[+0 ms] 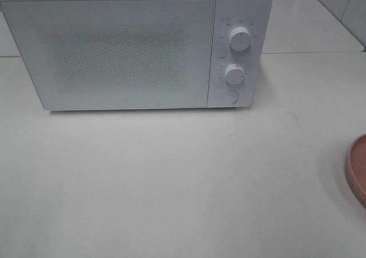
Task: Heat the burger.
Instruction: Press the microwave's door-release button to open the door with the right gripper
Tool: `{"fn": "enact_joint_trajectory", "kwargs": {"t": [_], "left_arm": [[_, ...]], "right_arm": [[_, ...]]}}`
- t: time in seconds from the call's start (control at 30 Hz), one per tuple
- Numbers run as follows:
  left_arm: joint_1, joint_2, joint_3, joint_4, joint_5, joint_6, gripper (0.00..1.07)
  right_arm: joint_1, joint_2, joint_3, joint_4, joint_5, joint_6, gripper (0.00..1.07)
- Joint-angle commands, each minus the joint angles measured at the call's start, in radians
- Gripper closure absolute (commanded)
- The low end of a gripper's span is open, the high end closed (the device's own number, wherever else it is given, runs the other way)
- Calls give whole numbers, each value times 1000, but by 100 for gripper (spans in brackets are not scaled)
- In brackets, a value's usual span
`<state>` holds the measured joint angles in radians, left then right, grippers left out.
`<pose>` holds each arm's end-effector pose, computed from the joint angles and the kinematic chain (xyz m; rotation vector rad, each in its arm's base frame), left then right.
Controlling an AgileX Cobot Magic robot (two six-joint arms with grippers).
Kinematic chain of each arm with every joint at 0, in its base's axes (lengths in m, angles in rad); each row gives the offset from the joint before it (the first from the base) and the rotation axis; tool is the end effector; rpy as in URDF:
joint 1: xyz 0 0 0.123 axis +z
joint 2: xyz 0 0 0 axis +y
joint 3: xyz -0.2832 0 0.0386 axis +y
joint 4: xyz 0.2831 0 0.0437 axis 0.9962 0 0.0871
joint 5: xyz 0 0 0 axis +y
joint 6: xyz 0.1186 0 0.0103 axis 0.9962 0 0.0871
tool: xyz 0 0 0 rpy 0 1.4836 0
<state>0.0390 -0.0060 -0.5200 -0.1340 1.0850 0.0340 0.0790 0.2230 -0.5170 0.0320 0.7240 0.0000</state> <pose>0.0454 -0.0123 0.2864 0.0051 2.0372 -0.1143 0.1022 0.0106 0.3071 -0.0670 1.9131 0.0897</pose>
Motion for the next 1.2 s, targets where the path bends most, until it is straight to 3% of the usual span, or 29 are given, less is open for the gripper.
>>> {"fn": "enact_joint_trajectory", "kwargs": {"t": [0.03,0.63,1.2], "left_arm": [[4,-16,3,-4,-17,2,13],[4,-16,3,-4,-17,2,13],[4,-16,3,-4,-17,2,13]], "right_arm": [[-6,26,12,5,-67,-12,35],[-6,177,133,5,-470,-12,35],[-6,502,157,-12,-890,-11,35]]}}
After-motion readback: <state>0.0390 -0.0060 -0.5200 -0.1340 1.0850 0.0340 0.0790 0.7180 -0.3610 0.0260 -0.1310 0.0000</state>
